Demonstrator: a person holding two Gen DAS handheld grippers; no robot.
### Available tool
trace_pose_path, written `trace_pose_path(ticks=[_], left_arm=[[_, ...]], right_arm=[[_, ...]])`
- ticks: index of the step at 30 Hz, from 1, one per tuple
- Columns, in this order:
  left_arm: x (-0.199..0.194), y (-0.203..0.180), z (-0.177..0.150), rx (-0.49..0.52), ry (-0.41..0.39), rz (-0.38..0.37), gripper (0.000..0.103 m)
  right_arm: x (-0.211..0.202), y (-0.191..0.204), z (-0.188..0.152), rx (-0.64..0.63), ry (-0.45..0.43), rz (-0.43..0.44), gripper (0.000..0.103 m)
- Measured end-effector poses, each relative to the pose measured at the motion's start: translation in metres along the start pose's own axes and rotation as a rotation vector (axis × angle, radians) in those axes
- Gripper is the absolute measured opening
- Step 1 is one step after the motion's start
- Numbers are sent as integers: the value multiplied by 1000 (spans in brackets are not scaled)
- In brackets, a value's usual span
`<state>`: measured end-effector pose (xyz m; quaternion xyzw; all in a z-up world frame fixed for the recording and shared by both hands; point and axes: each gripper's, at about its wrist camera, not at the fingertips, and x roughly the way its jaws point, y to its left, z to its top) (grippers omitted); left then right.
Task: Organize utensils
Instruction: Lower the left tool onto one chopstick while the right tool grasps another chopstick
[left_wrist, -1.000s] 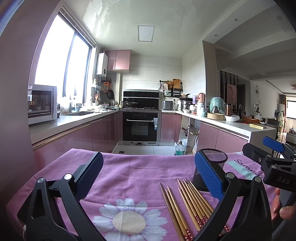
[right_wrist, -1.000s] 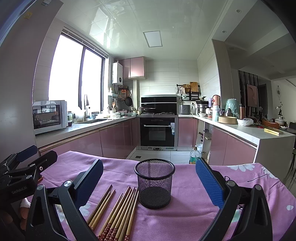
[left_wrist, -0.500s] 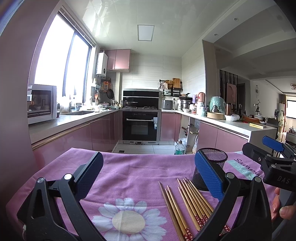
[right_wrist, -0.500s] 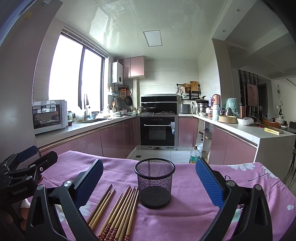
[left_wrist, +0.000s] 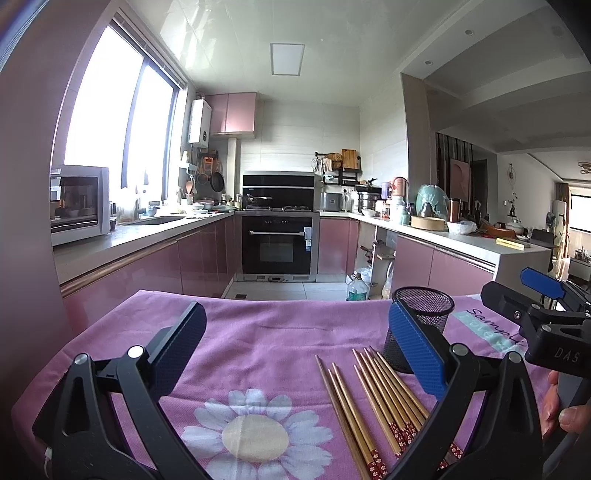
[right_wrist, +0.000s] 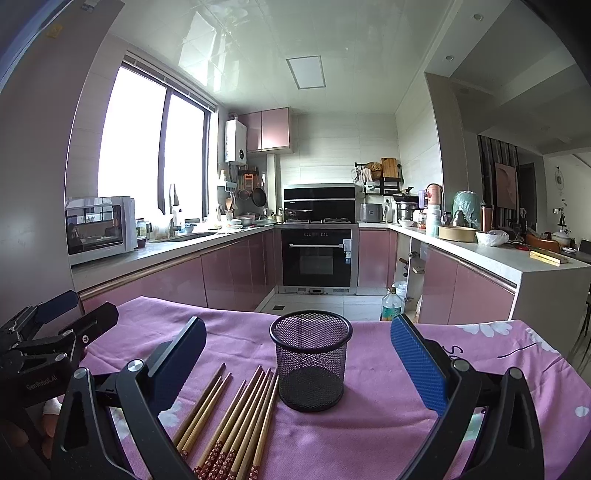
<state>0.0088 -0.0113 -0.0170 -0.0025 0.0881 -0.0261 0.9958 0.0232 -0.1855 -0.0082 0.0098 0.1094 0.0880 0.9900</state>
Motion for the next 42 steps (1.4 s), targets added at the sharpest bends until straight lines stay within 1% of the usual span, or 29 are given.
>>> trace_pose_path(ticks=[3,5,10,12,15,16,17,18,20,22,24,29,35,40,42], left_arm=[[6,-2,0,29,39,-13,97],[11,-3,-3,43,78,-22,97],[30,-7,-12,94,194,-44,97],[39,-9,-16,107,237,-58,97],[51,-10,-21,116,301,-85,92],[56,-10,-22,120,324,-95,92],[60,-10,-24,127,348,-103,91],[65,-11,-26,136,366,-99,89],[77,-14,-33,180,420,-85,85],[86,-14,-38,190,455,-86,81],[95,-14,-43,192,498,-104,80],[108,-15,-53,193,553,-128,76],[120,-18,-62,198,606,-151,76],[130,-14,-69,168,656,-164,69],[132,-12,-70,154,667,-178,68]], right_arm=[[9,-2,-4,4,63,27,97],[17,-4,-9,15,120,54,97],[36,-5,-22,17,262,91,97],[44,-3,-28,15,319,102,95],[58,-2,-38,19,403,116,85],[63,-2,-41,23,436,120,80],[68,-2,-44,25,460,124,77],[75,-2,-49,29,500,129,76],[85,-1,-56,24,556,133,68],[90,0,-61,25,589,143,63],[95,2,-65,23,623,148,61],[102,4,-69,17,665,153,48],[105,-2,-68,44,681,158,46],[108,1,-69,15,680,133,46],[109,2,-68,5,684,130,46]])
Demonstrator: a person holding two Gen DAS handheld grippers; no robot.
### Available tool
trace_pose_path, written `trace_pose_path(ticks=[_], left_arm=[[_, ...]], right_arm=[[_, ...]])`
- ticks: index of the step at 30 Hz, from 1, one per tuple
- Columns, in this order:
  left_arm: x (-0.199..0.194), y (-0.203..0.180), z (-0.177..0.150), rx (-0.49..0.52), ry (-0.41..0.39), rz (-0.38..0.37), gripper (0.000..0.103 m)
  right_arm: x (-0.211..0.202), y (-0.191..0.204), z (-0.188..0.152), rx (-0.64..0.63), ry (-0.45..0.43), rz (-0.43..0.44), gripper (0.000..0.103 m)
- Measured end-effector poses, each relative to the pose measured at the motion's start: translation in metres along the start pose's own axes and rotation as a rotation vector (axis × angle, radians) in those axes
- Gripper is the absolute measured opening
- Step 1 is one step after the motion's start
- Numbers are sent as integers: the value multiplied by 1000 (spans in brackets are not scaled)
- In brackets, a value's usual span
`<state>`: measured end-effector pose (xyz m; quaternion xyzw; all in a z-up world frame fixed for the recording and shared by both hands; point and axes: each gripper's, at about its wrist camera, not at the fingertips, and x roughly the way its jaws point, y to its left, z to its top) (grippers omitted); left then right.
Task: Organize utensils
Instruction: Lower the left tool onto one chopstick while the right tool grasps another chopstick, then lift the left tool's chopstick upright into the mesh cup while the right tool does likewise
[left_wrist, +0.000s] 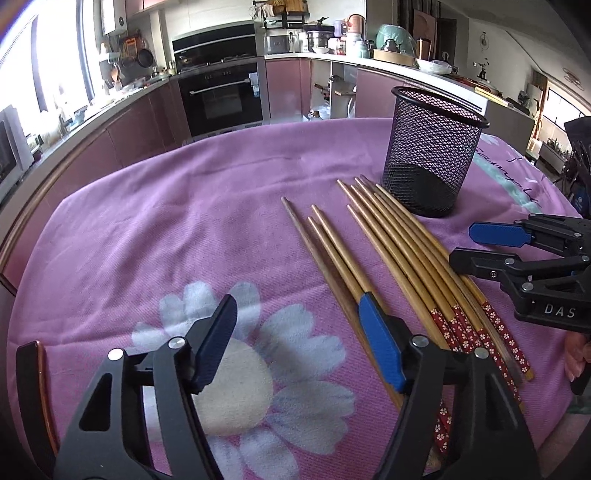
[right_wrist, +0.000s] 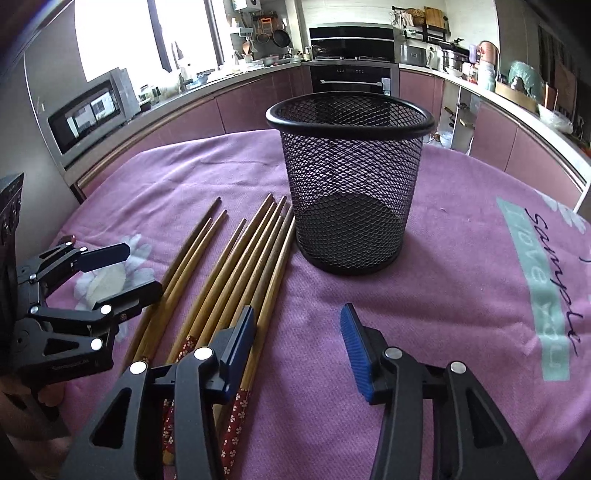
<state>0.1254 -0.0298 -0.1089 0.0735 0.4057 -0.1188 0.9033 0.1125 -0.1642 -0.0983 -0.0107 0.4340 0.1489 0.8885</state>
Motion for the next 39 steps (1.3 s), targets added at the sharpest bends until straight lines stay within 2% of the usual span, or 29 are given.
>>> trace_pose_path(ticks=[5,10,15,18,22,24,26,27,33,39], left_arm=[[1,1,1,6,12,-15,64],[1,-1,3,32,22,-36,50],[10,-1,8,34,49,-83,42],[13,0,11,32,50,-78,38],[18,-1,17,17,56,-69,29],[19,-2,18,2,55,-70,25],[19,-2,18,-7,53,-72,18],[19,-2,18,-11,52,-76,14],[14,1,14,-70,41,-87,8],[-4,8,14,-96,0,-108,8]], right_arm=[[1,1,3,-19,9,-14,46],[5,4,2,-43,24,-50,42],[10,10,8,-62,27,-52,38],[14,11,14,-67,27,-54,36],[18,13,18,-63,29,-42,29],[19,12,20,-55,27,-29,22],[19,11,20,-38,25,-5,7],[18,9,19,-30,21,3,7],[8,3,16,5,-1,32,5],[-21,3,15,-11,-67,100,5]])
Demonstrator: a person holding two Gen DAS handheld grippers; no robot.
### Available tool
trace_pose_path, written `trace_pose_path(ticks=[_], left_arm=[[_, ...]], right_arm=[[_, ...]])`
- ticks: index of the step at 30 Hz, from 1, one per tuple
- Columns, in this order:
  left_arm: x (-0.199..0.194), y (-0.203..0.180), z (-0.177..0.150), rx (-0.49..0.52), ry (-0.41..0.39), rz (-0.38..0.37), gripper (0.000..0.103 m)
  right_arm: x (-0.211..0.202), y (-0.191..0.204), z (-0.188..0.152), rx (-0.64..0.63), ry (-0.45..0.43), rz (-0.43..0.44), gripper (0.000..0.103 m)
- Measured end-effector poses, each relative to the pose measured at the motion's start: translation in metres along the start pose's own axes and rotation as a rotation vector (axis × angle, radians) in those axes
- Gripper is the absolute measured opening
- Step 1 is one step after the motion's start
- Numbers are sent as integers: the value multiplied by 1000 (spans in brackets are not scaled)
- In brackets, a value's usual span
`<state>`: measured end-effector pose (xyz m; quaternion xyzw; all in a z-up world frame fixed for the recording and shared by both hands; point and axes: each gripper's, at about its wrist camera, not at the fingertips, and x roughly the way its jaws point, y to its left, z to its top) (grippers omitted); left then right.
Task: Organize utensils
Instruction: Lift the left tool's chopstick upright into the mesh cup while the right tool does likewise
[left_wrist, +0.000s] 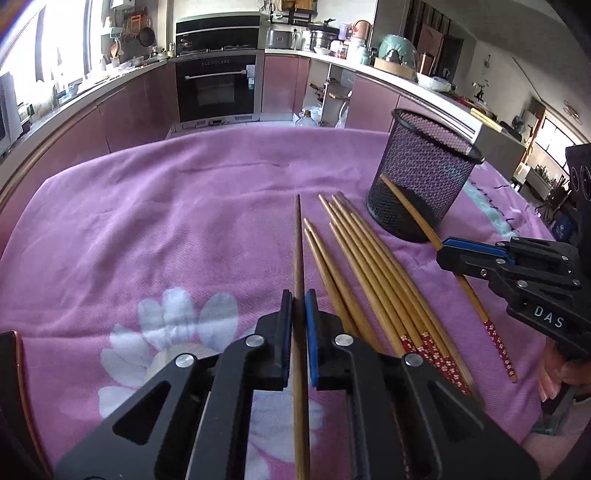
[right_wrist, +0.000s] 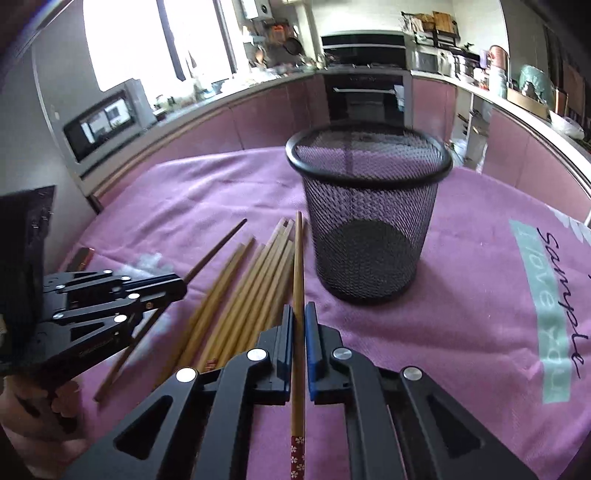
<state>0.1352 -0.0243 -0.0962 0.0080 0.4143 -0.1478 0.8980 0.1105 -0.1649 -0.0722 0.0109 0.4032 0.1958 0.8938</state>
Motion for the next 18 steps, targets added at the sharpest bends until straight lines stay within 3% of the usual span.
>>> trace_pose_path(ticks=[9,18], left_arm=[[-64,-3,24,11,-141,-177,8],[-114,-14,63,20,-319,-311,8]], right_arm=[[-52,0,15,-1,-153,99,5],[-98,-11,42,-19,-307,115,5]])
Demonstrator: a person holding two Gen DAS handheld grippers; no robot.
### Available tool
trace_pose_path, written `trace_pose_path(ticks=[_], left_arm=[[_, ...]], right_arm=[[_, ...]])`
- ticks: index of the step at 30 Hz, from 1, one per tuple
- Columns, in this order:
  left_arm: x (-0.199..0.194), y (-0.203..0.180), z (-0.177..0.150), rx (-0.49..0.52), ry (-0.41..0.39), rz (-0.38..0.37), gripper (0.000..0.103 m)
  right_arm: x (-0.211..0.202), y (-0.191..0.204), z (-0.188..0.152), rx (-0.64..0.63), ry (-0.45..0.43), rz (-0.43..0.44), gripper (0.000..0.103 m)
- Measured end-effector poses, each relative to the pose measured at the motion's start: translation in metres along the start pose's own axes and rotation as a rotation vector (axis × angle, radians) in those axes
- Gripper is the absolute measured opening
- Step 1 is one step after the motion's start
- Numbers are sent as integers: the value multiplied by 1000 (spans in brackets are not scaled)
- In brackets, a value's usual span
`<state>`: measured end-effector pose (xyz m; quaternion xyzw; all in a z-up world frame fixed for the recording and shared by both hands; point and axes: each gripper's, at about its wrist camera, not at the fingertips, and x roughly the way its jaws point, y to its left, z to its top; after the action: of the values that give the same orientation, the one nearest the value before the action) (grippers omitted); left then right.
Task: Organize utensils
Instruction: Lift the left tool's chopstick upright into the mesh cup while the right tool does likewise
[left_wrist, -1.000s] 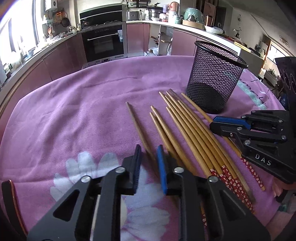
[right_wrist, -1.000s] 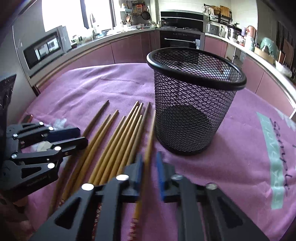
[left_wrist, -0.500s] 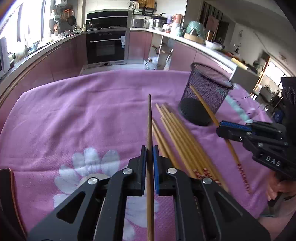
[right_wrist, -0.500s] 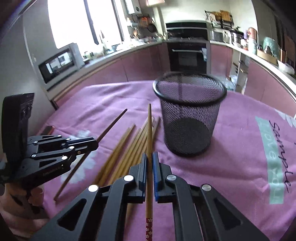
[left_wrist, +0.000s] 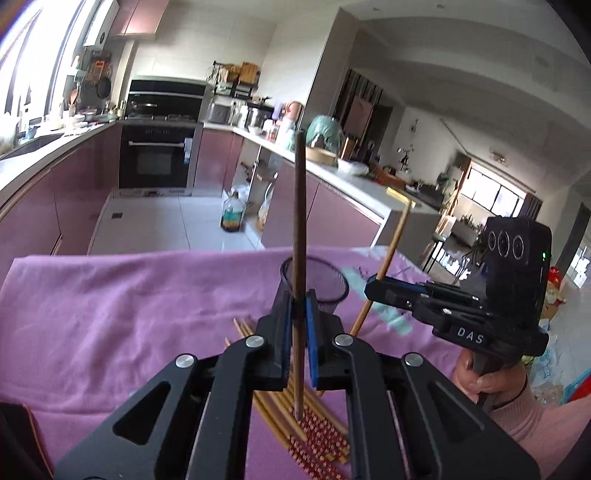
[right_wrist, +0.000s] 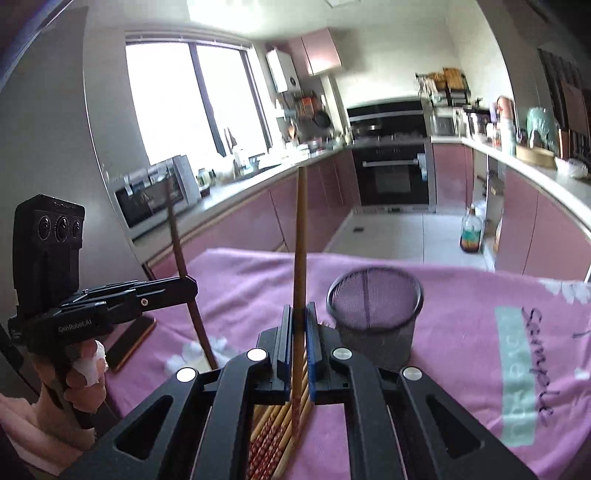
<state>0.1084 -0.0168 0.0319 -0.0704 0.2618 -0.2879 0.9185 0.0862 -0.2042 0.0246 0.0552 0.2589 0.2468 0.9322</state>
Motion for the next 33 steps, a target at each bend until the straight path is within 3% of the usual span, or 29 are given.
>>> trace_pose_path(ticks=[9,18,24,29,33], left_arm=[[3,-24,64,1,-127,-12,8],[42,-44,107,30,-131,3,8],[87,-46,95,66,-16,21,8],[126,-34,72,52,79,31,8],[144,-19,63,56,106,47,8]], right_arm=[[-15,-13,47,-20,-99,-21,5],[-14,-37,78,-27,-155,-80,5],[16,-57,75,-5,-67,-96,5],[50,-68,61,21,70,-93,5],[68,-67,51,35,157,-94,5]])
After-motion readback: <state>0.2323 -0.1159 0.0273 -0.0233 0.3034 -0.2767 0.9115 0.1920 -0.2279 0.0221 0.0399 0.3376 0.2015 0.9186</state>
